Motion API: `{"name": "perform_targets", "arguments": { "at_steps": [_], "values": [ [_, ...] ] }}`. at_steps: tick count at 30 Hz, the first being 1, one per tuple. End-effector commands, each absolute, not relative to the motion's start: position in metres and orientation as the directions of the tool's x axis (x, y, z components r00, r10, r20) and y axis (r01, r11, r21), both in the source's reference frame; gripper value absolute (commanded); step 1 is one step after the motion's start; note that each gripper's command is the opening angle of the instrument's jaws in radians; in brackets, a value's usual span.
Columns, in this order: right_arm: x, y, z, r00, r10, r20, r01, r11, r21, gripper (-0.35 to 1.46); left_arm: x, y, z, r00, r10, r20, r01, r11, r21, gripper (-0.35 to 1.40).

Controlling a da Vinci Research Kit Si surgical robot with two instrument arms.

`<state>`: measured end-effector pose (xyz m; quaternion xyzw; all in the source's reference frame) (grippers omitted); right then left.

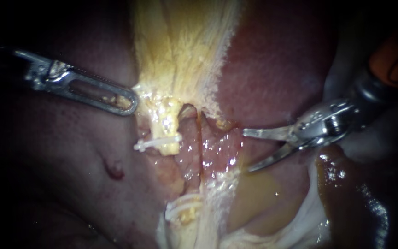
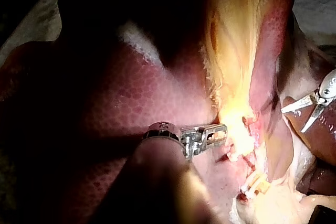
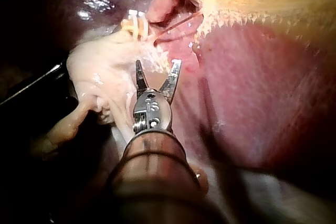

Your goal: Go back from the cut left tube

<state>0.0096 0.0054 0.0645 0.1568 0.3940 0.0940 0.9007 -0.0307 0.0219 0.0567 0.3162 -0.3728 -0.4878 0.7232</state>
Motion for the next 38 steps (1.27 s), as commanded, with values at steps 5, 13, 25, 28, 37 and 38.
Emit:
{"name": "perform_targets", "arguments": {
  "at_steps": [5,13,25,28,37,38],
  "values": [
    [0.0091,0.0055,0.065,0.675,0.286,-0.68,-0.019,0.928,0.372,1.45,-0.0311,0.022,0.0569,0.244,-0.942,0.231,0.472,0.324,0.82,-0.35],
    [0.009,0.0055,0.065,0.674,0.288,-0.681,-0.014,0.926,0.378,1.45,-0.0336,0.0221,0.0587,0.235,-0.943,0.236,0.483,0.324,0.814,-0.35],
    [0.009,0.0056,0.065,0.674,0.288,-0.68,-0.014,0.926,0.378,1.45,-0.0373,0.0219,0.062,0.255,-0.939,0.229,0.468,0.327,0.821,-0.35],
    [0.009,0.0056,0.065,0.676,0.282,-0.681,-0.01,0.927,0.374,1.45,-0.0372,0.0219,0.0625,0.259,-0.939,0.229,0.469,0.329,0.819,-0.35],
    [0.0092,0.0056,0.065,0.673,0.278,-0.685,-0.003,0.928,0.374,1.45,-0.0371,0.022,0.0625,0.259,-0.938,0.229,0.468,0.329,0.82,-0.35],
    [0.0093,0.0057,0.065,0.671,0.279,-0.687,0.005,0.925,0.381,1.45,-0.037,0.022,0.0624,0.26,-0.938,0.228,0.468,0.329,0.82,-0.35]
  ]
}}
